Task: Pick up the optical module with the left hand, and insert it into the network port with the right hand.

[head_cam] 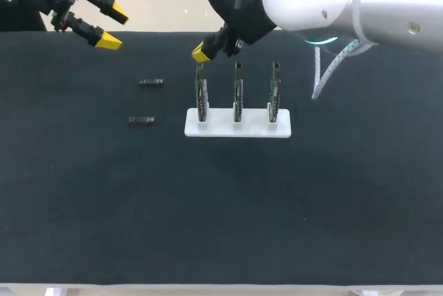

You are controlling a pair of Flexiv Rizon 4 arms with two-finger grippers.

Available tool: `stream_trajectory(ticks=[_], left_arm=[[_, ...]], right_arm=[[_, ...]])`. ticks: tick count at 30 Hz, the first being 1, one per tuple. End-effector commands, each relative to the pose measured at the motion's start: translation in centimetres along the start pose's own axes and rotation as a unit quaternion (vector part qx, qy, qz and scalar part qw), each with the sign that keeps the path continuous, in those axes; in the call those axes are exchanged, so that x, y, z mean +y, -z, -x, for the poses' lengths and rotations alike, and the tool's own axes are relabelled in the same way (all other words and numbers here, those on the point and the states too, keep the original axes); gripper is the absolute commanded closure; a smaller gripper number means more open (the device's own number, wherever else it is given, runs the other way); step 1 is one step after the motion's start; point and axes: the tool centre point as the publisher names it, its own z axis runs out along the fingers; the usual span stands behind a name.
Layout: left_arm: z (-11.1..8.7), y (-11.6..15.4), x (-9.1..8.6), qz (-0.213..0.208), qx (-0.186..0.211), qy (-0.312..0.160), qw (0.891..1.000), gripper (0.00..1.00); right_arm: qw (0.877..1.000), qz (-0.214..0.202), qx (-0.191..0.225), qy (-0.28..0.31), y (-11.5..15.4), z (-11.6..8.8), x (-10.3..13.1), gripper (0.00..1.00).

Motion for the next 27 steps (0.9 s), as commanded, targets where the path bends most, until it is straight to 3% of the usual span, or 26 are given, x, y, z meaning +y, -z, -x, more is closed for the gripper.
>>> stream_trajectory(ticks=[1, 19, 27], left_arm=[[0.0, 0.0, 0.1, -0.001, 0.002, 0.001, 1.0, 0.0], [0.0, 0.0, 0.1, -0.001, 0.002, 0.001, 1.0, 0.0], [0.0, 0.0, 0.1, -0.001, 0.002, 0.001, 1.0, 0.0]], right_arm=[[1.0, 0.0, 0.002, -0.001, -0.2, -0.1, 0.0, 1.0], [1.0, 0.008, 0.019, -0.002, -0.8, -0.8, -0.4, 1.0], [1.0, 0.008, 0.02, -0.003, 0.5, 1.0, -0.6, 1.0]])
